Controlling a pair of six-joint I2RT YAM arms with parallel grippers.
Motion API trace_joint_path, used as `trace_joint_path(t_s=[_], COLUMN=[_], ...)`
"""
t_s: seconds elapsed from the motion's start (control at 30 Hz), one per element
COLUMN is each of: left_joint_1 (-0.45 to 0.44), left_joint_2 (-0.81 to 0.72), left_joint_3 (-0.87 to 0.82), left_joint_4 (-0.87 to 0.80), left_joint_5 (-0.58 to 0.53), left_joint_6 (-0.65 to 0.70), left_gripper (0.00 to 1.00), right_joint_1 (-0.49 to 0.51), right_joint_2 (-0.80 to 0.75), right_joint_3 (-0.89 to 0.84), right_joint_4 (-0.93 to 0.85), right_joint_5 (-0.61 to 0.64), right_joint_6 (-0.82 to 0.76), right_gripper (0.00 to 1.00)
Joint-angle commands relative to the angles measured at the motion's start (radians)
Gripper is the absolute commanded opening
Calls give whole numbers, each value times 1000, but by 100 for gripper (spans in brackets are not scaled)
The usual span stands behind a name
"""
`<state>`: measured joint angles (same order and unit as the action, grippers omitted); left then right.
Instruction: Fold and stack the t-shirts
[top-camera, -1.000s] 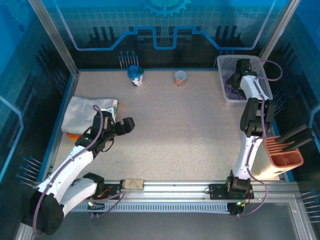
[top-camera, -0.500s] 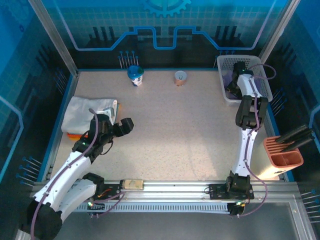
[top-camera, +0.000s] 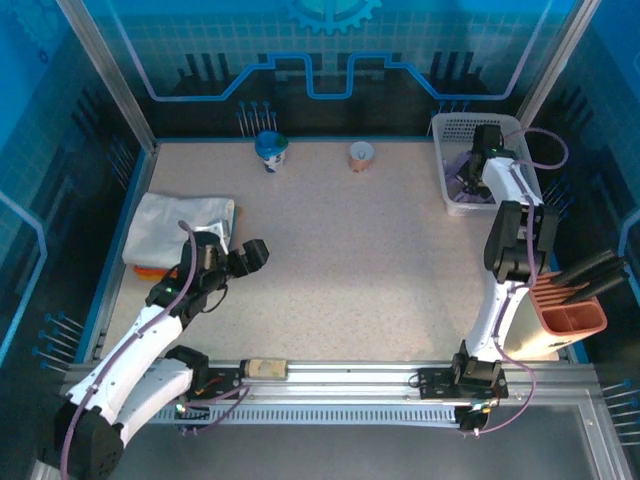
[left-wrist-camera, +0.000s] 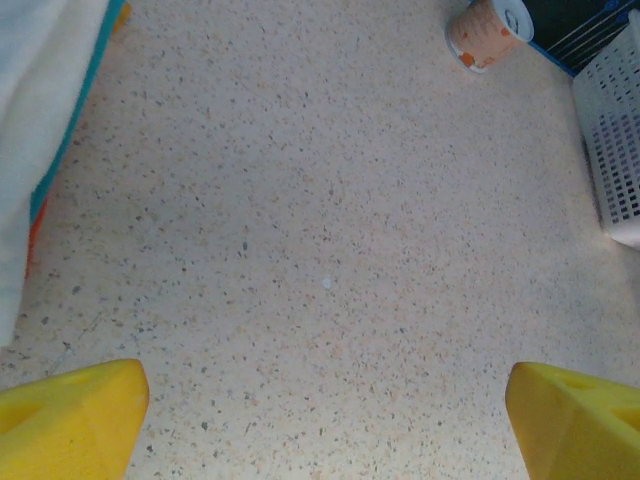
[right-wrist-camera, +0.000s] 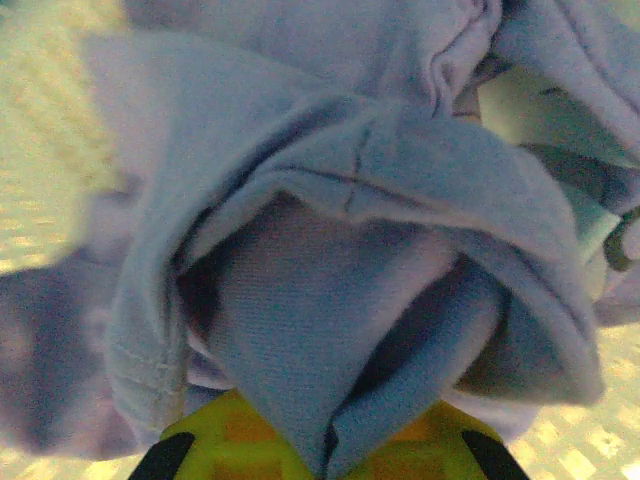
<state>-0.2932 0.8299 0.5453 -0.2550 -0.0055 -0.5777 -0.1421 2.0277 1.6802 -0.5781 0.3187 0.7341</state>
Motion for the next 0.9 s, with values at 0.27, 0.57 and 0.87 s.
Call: trace_joint_path(t_s=[0.27, 0.57, 0.87], left_joint_1=[-11, -6, 52], left_joint_2=[31, 151, 216], left_joint_3=[30, 161, 326], left_joint_4=[6, -59, -154], left_joint_5=[48, 53, 86], left_joint_6=[14, 46, 99], left_gripper=[94, 95, 97], right_joint_1=[134, 387, 554], right_joint_2=[-404, -746, -900], right_joint_3=[-359, -585, -640], right_joint_4=[567, 761, 544], right_joint_5=[295, 246, -273], right_joint_6=[-199, -548, -358], right_gripper=[0, 0, 0])
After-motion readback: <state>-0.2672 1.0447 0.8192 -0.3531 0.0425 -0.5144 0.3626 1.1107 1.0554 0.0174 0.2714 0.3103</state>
